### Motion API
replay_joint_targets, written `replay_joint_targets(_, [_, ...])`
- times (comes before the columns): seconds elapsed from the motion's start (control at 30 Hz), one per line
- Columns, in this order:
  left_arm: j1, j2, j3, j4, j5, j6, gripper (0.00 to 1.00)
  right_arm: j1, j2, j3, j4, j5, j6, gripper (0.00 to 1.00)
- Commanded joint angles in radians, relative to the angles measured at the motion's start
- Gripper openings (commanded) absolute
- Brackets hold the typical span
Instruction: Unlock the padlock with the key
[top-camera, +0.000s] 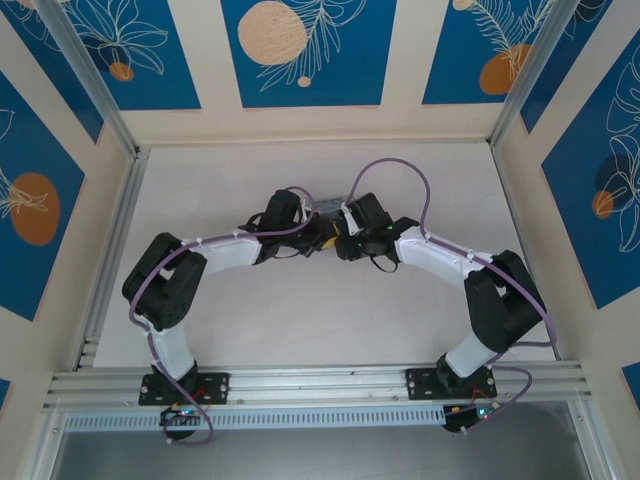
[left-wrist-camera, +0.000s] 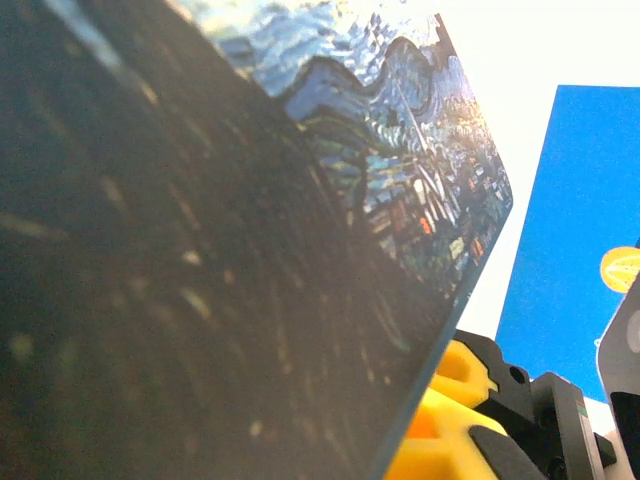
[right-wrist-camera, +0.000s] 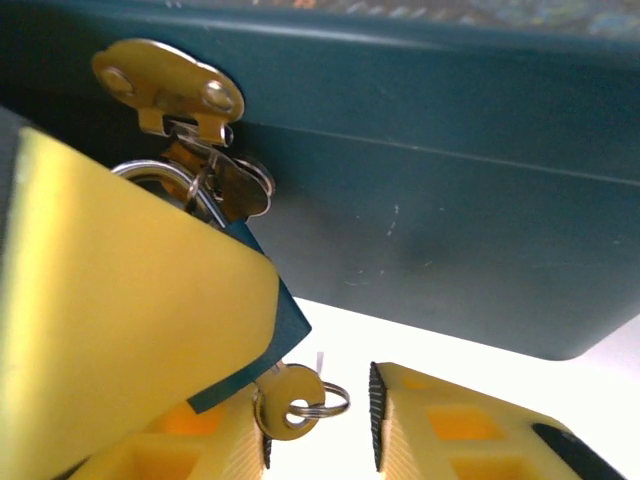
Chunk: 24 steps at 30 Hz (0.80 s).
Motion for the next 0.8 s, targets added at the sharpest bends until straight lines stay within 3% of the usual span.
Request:
replay_joint_targets(0.0, [-0.003,0.007,0.025,-0.008,0.053,0.02,0.0,0.001,0.009,0.045,0.031,0.023,0.0,0.26])
replay_joint_targets(0.33, [-0.003,0.007,0.019,-0.014,0.05,0.023,0.0,-0.012,0.004,0.045,0.023,-0.033,0.026,0.12])
replay_joint_targets(0.57, [-0.001,0.009,0.019,-0.023,0.044,0.031,0.0,-0.095,-0.044,-0.001,0.066,-0.3,0.083,0.06])
replay_joint_targets(0.6, [-0.001,0.008,0.019,-0.023,0.044,0.032,0.0,-0.101,-0.054,-0.007,0.073,-0.332,0.088,0.08])
replay_joint_targets(0.7, [-0.001,0.011,0.02,-0.026,0.037,0.036,0.0,-0.114,-0.072,-0.013,0.058,-0.368,0.086,0.37])
replay_joint_targets(0.77, [0.001,0.014,0.021,-0.037,0.031,0.048,0.0,-0.117,-0.095,-0.016,0.031,-0.361,0.078,0.49])
